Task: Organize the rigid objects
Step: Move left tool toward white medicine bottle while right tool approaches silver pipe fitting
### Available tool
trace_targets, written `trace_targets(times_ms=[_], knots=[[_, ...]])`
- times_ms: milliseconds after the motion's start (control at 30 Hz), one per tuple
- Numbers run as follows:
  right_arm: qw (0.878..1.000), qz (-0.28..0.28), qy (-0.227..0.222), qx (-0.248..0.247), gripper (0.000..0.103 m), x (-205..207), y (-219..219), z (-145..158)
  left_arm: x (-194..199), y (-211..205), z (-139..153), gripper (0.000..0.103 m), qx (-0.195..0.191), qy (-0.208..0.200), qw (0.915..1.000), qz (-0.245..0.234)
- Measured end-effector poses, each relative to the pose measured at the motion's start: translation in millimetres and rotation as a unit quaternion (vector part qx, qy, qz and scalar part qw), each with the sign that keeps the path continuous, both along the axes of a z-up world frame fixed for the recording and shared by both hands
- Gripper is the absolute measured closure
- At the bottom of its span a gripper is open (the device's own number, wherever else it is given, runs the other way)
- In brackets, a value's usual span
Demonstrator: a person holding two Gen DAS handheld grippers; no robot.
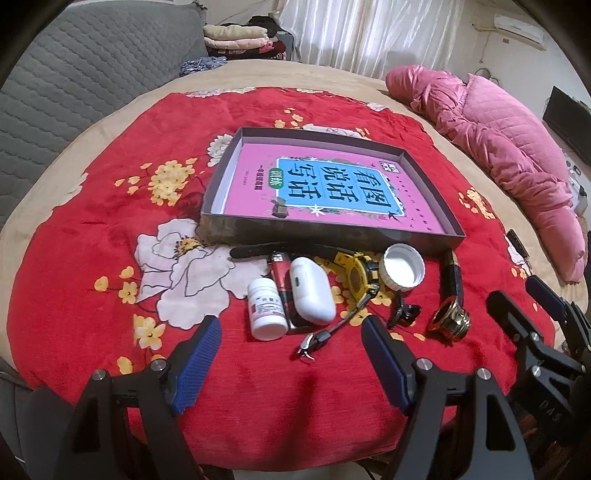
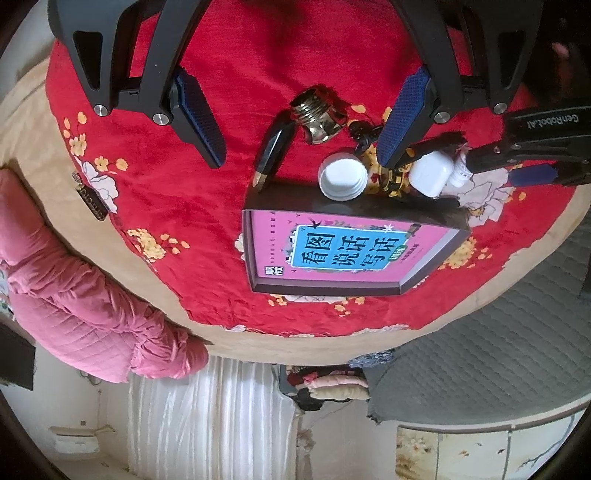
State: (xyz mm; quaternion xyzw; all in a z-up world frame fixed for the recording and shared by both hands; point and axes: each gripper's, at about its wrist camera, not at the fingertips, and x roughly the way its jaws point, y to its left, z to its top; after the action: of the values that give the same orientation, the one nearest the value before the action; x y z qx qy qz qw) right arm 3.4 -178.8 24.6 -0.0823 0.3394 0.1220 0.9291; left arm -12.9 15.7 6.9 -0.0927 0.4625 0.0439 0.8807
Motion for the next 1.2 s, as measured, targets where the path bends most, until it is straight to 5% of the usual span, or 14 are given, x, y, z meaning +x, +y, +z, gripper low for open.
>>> trace_targets(times_ms=[1200], knots=[[0.997, -0.063, 0.030, 0.033, 0.019, 28.7, -37.6, -13.4, 24.2, 32.7, -37.8, 0.026, 0.000, 0.048, 0.9983, 0.034]])
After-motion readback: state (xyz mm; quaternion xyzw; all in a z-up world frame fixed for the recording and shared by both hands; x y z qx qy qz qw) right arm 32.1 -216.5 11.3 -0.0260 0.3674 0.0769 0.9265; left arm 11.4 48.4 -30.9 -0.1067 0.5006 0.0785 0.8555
